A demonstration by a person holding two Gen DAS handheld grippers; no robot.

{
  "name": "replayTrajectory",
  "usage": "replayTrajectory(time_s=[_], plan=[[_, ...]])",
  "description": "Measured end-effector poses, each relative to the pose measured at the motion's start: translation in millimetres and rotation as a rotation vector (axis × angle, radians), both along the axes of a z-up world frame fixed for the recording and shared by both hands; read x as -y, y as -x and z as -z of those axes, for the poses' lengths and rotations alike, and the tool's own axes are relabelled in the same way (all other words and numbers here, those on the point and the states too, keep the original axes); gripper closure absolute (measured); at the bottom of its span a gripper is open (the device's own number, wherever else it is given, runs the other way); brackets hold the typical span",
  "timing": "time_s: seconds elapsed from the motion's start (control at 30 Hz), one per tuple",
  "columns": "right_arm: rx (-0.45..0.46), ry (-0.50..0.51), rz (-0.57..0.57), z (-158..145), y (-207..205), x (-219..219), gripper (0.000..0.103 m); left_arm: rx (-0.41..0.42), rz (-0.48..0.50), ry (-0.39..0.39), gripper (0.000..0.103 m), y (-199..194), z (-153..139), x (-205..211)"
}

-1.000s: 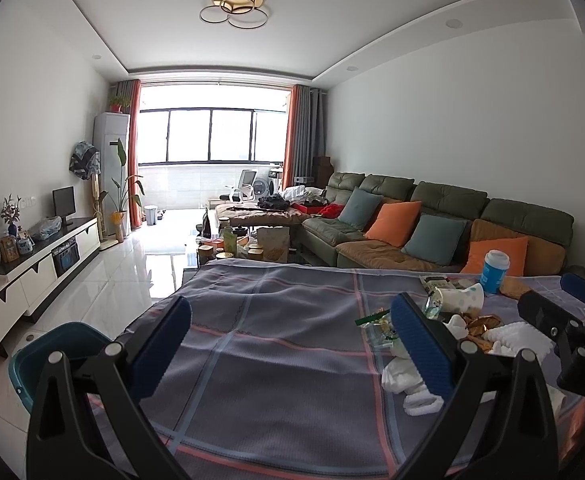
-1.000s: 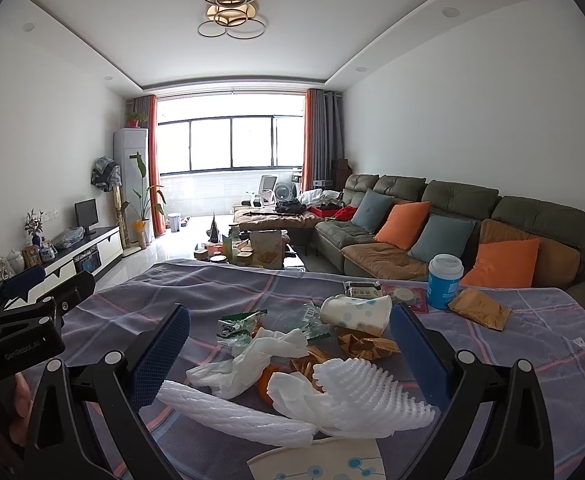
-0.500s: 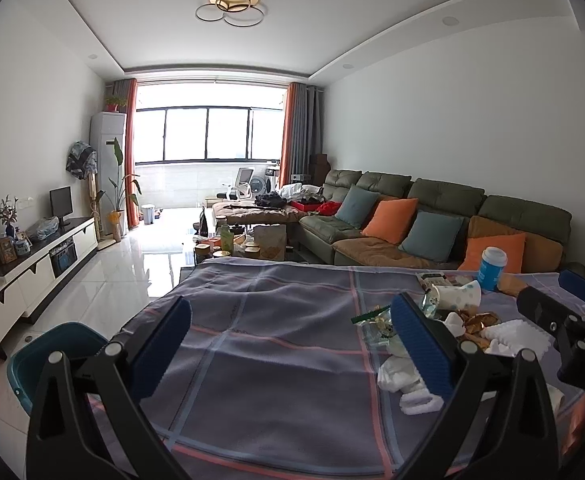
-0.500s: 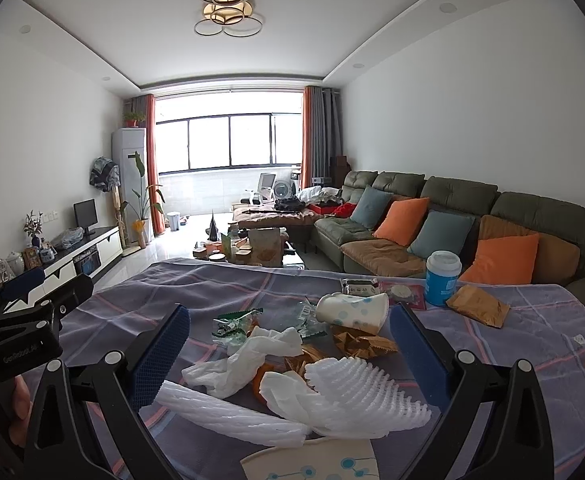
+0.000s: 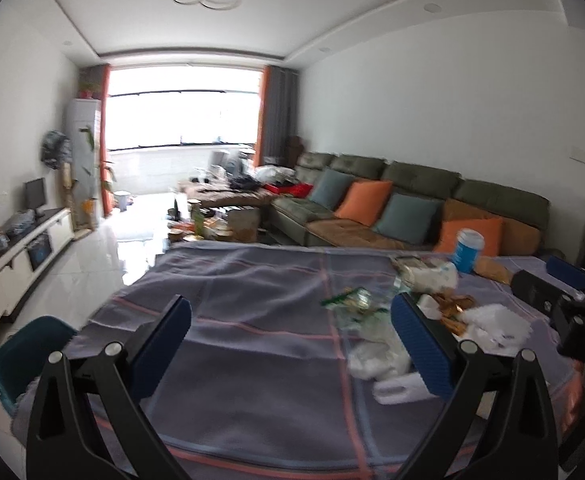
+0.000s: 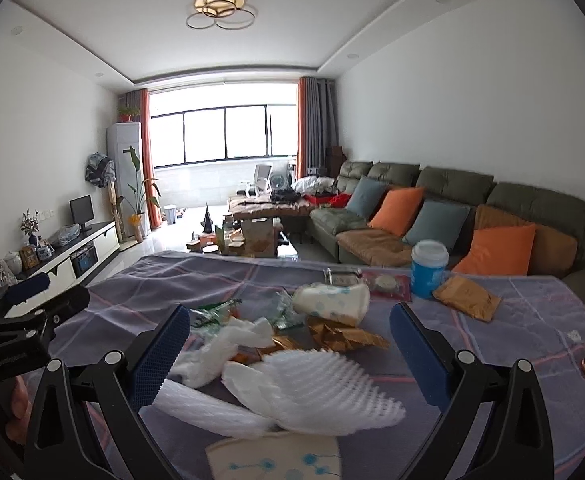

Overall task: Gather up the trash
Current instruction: 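Grasp the white foam net sleeve with the left gripper while the right gripper grasps another foam sleeve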

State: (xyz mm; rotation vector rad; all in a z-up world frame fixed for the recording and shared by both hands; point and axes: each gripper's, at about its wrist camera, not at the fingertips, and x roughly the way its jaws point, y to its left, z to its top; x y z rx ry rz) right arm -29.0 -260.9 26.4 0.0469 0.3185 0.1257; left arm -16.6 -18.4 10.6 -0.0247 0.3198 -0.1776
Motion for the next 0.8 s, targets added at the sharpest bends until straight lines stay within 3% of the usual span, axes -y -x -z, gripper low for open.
replayTrajectory(time_s=[0.23,0.33,0.63,0.8], plan=[[-0.114,-0.060,-0.051,13.1,-3.7,26.9,0.005,-0.047,0.198,-0.044,0.004,-0.2,13.2,33.4],[-0.164,-0.048,-0.096,20.1,-5.2,27.1,0.013,-0.061,0.287,-0.084,0.005,1.2,21.5,50.6],[-0.271,-0.067,-0.140,38.5,-15.2,31.4,0.053,-0.124,0.475,-0.239,0.028,2.4,47.4,89.1],[-0.270,-0.064,-0.159,36.7,-17.0,32.5,0.088,-0.163,0.534,-0.292,0.048,3.3,58.0,96.0]])
